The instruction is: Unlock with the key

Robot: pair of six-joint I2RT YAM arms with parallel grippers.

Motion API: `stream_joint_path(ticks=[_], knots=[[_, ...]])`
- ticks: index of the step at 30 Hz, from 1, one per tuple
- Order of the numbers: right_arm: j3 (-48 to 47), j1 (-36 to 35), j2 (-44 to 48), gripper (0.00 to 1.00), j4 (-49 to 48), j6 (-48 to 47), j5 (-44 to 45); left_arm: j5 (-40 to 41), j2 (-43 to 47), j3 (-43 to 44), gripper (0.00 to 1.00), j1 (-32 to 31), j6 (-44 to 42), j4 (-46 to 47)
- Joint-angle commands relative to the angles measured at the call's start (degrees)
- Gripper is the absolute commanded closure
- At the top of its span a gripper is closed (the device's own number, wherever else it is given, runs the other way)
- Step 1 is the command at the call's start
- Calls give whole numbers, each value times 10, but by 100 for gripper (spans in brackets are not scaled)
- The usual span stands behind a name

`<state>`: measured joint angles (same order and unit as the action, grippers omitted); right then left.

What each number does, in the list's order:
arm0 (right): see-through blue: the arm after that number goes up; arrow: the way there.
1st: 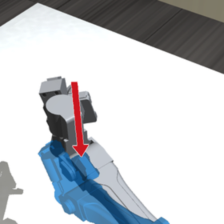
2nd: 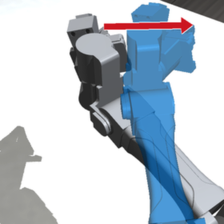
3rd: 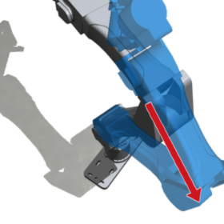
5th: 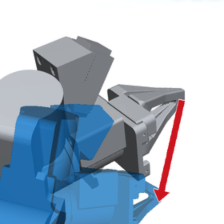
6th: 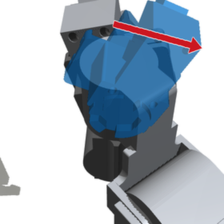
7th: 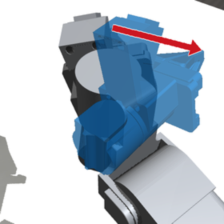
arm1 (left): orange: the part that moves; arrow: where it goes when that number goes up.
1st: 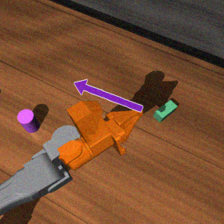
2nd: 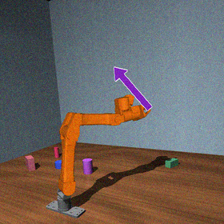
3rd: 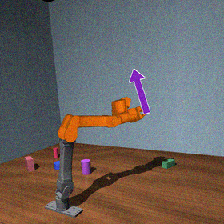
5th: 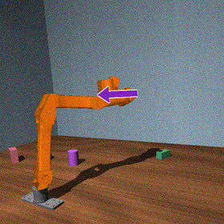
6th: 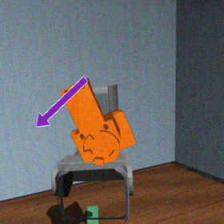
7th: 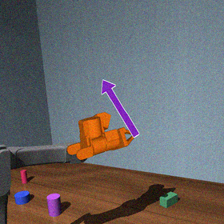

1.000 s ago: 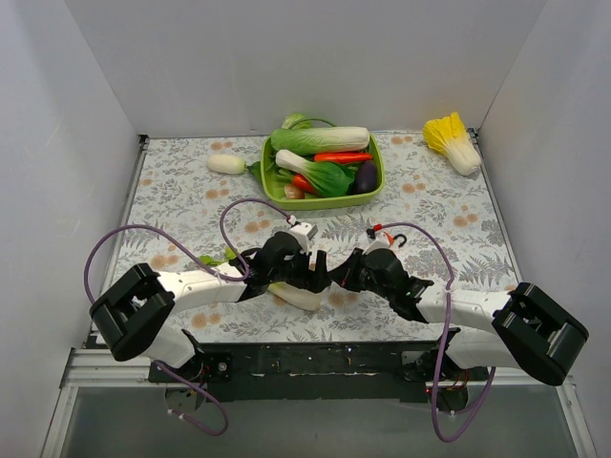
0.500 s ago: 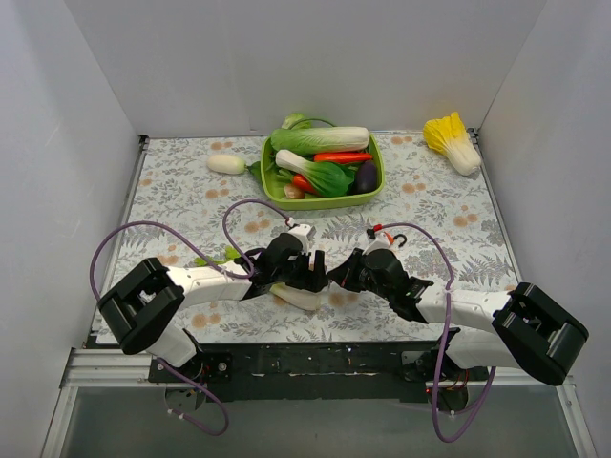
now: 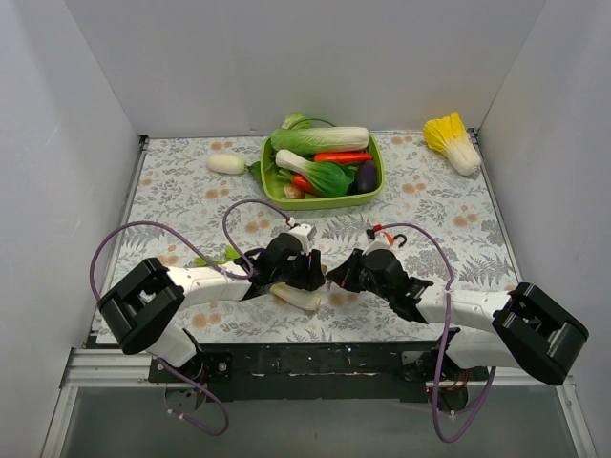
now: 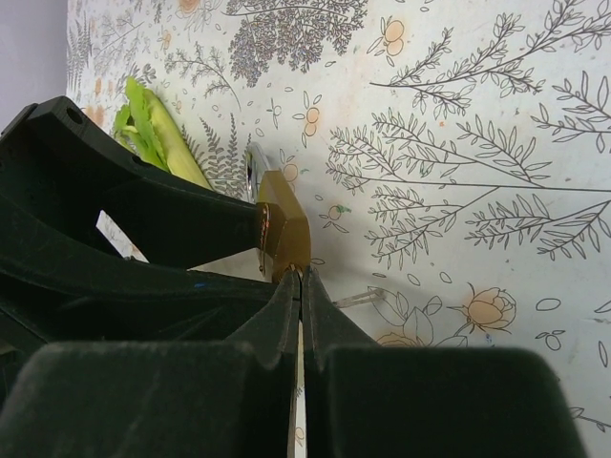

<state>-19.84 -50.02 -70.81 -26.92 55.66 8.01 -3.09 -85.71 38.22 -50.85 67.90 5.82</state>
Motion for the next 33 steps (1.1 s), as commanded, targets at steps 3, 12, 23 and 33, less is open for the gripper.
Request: stream_joint_path(ticks=[3, 12, 23, 33], knots=[[-19, -3, 18, 99, -44, 36, 5, -31, 42, -24, 100, -7, -41, 63], [2, -3, 66, 99, -54, 128, 10, 15, 162, -78, 100, -37, -121, 162], [28, -3, 128, 99, -68, 217, 16, 70, 220, -75, 100, -99, -194, 171], [63, -3, 131, 99, -116, 285, 1, 134, 243, -52, 100, -154, -237, 148]])
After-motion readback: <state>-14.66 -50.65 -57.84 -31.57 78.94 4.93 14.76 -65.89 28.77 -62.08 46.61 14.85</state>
